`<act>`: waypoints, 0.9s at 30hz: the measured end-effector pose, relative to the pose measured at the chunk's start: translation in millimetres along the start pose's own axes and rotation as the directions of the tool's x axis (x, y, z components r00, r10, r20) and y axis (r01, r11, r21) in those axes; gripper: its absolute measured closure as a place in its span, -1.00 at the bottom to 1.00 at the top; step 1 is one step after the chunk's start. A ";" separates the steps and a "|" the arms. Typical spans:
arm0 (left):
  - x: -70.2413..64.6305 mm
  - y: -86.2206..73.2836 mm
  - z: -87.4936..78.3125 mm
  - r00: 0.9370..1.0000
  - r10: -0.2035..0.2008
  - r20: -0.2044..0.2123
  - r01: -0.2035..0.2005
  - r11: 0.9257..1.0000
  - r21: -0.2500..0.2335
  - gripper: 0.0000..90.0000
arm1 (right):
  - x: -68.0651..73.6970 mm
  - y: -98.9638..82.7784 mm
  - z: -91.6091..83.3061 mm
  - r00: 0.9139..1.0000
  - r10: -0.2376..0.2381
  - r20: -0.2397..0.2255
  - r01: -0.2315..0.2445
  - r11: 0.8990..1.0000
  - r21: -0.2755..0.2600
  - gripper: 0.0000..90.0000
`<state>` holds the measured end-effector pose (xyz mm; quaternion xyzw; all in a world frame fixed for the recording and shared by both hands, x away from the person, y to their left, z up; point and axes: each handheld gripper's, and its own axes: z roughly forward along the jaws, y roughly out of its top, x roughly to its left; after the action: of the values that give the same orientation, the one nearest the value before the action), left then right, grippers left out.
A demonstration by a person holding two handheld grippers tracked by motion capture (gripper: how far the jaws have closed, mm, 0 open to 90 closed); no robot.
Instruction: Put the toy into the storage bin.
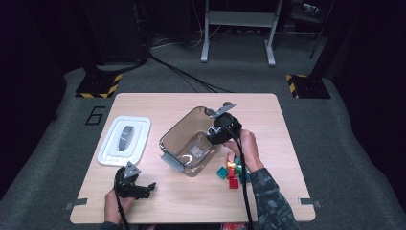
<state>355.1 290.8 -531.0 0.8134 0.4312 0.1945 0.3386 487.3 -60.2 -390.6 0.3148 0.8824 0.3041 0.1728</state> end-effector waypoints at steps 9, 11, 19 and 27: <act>-0.1 -0.1 0.1 1.000 0.001 -0.002 -0.001 1.000 -0.003 -0.95 | 3.4 0.6 -0.8 1.000 -0.024 0.003 0.024 1.000 0.012 -0.46; -0.2 -0.1 0.0 1.000 0.001 -0.002 -0.001 1.000 -0.003 -0.95 | 3.5 0.4 -0.9 1.000 -0.021 -0.004 0.021 1.000 0.010 -0.46; -0.5 -0.3 -0.1 1.000 0.001 -0.002 -0.001 1.000 -0.004 -0.95 | 5.7 -1.2 -13.4 1.000 -0.015 0.006 0.015 1.000 -0.020 -0.62; -0.5 -0.3 -0.2 1.000 -0.001 -0.004 0.001 1.000 -0.004 -0.94 | 1.7 -14.2 -40.2 1.000 0.027 -0.003 -0.028 0.996 -0.089 -0.71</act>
<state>354.6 290.6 -531.1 0.8122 0.4318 0.1970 0.3393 459.7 -85.0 -369.6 0.3186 0.8637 0.3456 0.1816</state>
